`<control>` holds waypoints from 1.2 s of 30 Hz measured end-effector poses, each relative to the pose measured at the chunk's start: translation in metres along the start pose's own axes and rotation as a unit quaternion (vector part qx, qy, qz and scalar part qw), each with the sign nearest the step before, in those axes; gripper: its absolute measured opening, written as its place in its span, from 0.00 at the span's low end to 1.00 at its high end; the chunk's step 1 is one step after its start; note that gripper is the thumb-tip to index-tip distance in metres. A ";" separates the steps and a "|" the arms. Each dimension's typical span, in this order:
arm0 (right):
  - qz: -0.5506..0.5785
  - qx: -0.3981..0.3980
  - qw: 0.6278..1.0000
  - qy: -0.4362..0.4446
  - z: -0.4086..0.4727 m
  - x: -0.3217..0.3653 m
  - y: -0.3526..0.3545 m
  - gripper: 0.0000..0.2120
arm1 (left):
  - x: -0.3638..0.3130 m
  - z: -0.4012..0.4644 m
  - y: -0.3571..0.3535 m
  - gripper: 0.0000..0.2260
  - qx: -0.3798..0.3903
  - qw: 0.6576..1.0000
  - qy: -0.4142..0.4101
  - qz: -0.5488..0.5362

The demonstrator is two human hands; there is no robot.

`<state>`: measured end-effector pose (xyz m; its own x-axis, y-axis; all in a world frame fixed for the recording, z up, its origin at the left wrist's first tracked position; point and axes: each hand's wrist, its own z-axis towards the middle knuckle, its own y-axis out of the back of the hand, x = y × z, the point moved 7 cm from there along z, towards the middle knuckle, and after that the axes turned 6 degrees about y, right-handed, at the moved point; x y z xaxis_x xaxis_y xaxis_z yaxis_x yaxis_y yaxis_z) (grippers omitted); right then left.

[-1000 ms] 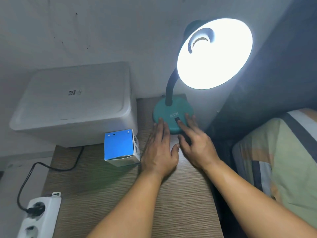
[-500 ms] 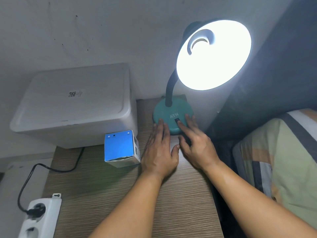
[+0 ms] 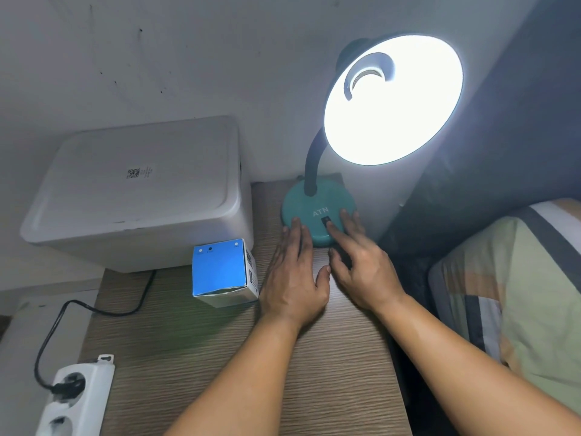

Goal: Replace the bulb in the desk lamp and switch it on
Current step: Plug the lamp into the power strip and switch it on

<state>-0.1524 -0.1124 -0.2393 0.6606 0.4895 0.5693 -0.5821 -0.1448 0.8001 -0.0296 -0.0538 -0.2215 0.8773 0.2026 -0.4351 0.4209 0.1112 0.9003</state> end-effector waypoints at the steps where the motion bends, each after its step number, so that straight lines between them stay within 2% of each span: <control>1: -0.004 -0.001 1.000 0.004 0.000 0.001 0.001 0.24 | 0.000 0.000 0.000 0.33 -0.001 1.000 0.000 0.000; 19: -0.088 0.004 0.995 0.050 0.008 0.010 0.010 0.28 | 0.001 0.000 0.000 0.34 0.000 1.000 0.006 -0.005; 36: -0.080 0.028 0.996 0.023 0.010 0.010 0.011 0.28 | 0.002 0.002 -0.005 0.34 0.002 1.000 0.004 0.005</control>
<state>-0.1477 -0.1172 -0.2226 0.7198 0.5488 0.4251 -0.4431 -0.1082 0.8899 -0.0292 -0.0556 -0.2269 0.8794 0.2107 -0.4270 0.4137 0.1056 0.9043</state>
